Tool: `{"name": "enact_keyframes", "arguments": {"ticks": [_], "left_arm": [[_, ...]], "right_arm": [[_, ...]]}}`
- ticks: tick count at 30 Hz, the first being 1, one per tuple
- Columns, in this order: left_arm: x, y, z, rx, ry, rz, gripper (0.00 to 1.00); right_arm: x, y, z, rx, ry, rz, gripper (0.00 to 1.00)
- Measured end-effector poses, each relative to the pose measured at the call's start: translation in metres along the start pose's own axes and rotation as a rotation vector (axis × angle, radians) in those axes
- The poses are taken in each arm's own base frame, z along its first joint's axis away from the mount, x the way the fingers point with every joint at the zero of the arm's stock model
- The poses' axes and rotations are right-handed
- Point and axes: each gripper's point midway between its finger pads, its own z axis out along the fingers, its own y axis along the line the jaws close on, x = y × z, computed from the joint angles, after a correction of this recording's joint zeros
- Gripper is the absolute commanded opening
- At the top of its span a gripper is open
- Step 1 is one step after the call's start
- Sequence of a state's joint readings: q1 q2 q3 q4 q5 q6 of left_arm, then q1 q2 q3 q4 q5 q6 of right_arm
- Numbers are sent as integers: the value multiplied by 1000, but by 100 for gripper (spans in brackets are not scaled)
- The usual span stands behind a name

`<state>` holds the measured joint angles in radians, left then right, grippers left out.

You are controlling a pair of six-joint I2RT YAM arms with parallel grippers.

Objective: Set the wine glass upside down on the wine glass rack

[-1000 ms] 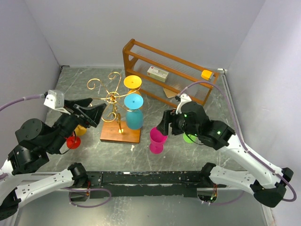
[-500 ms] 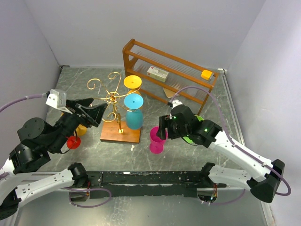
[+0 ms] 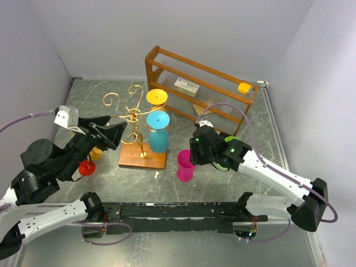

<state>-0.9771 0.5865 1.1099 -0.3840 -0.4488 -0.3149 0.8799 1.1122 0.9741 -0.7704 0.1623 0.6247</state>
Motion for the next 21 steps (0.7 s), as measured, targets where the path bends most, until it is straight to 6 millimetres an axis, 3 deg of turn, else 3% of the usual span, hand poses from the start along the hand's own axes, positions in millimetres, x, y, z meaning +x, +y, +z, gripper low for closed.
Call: {"name": "enact_keyframes", "arguments": {"ticks": [10, 21], "left_arm": [[0, -4, 4, 11, -3, -3, 81], [0, -11, 6, 42, -2, -14, 82]], "right_arm": [[-2, 0, 7, 80, -18, -14, 0], [-19, 2, -8, 136, -86, -32, 0]]}}
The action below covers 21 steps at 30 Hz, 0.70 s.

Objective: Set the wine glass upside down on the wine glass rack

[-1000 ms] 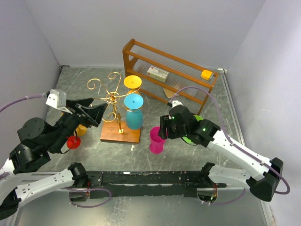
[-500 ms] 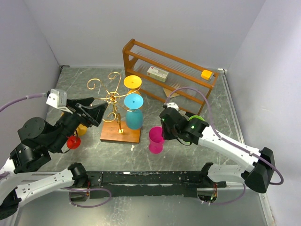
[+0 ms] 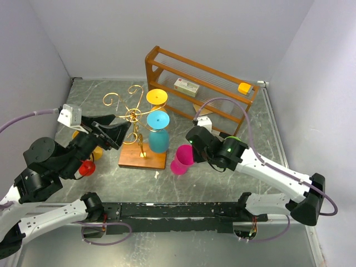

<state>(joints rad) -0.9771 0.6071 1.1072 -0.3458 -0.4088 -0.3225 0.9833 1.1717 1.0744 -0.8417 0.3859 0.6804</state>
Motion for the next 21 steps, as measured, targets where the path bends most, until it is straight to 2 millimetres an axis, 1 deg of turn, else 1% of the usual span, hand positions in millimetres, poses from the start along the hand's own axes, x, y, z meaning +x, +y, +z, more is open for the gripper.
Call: {"name": "enact_keyframes", "arguments": {"ticks": [4, 13, 15, 21], "left_arm": [[2, -5, 2, 25, 5, -2, 86], [9, -21, 14, 84, 28, -8, 86], [10, -26, 17, 104, 33, -16, 85], [9, -52, 25, 211, 29, -79, 84]], "right_arm": [[-19, -3, -17, 0, -76, 21, 0], [-88, -26, -94, -47, -397, 148, 0], [-102, -29, -108, -60, -464, 167, 0], [-140, -32, -146, -123, -658, 213, 0]]}}
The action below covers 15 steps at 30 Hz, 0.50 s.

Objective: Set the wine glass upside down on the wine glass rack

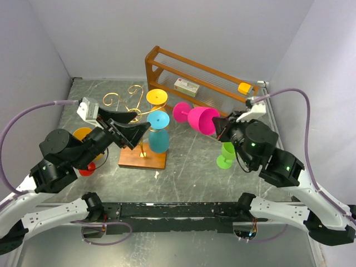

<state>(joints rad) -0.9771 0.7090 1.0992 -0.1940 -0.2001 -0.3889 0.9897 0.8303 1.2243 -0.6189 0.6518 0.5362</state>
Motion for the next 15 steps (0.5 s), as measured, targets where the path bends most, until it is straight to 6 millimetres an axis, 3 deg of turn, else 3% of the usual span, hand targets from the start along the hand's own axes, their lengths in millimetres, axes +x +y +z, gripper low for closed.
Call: {"name": "enact_keyframes", "arguments": {"ticks": [6, 15], "left_arm": [[2, -22, 21, 86, -9, -87, 82], [8, -51, 45, 223, -54, -307, 81]], "right_arm": [[-46, 13, -13, -117, -212, 98, 0], [-94, 35, -30, -278, -446, 181, 0]]}}
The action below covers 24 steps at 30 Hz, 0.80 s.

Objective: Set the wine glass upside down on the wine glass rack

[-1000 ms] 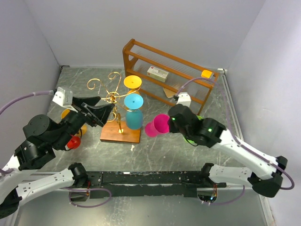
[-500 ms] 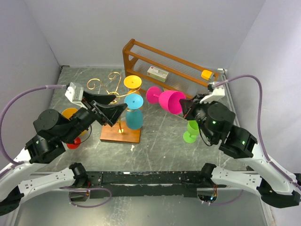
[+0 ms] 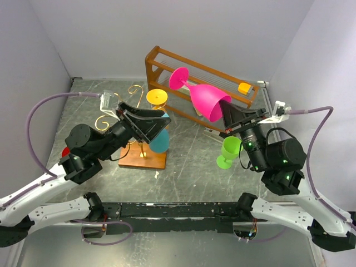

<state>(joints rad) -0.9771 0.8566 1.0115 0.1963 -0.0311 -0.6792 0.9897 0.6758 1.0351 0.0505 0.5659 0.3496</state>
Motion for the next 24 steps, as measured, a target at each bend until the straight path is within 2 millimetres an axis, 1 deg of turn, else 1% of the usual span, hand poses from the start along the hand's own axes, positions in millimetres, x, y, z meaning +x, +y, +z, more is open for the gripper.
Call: {"name": "enact_keyframes", "arguments": {"ticks": [3, 6, 9, 12, 14, 18, 21, 24], "left_arm": [[0, -5, 7, 30, -23, -75, 82], [-6, -13, 16, 66, -63, -150, 82], [-18, -19, 24, 95, -126, -237, 82], [-29, -19, 31, 99, -188, -317, 82], [-34, -18, 35, 100, -223, -357, 80], [-39, -11, 41, 78, -273, -416, 82], [-42, 0, 44, 29, -309, -449, 80], [-42, 10, 49, -9, -335, -462, 77]], "right_arm": [[-11, 12, 3, -54, -52, 24, 0], [-19, 24, 5, -110, -90, 48, 0], [-16, 31, 5, -160, -112, 69, 0], [-10, 37, 5, -197, -112, 87, 0], [-6, 41, 5, -220, -111, 104, 0], [0, 47, 4, -257, -105, 136, 0], [4, 52, 2, -287, -96, 158, 0], [5, 57, 2, -314, -89, 174, 0]]}}
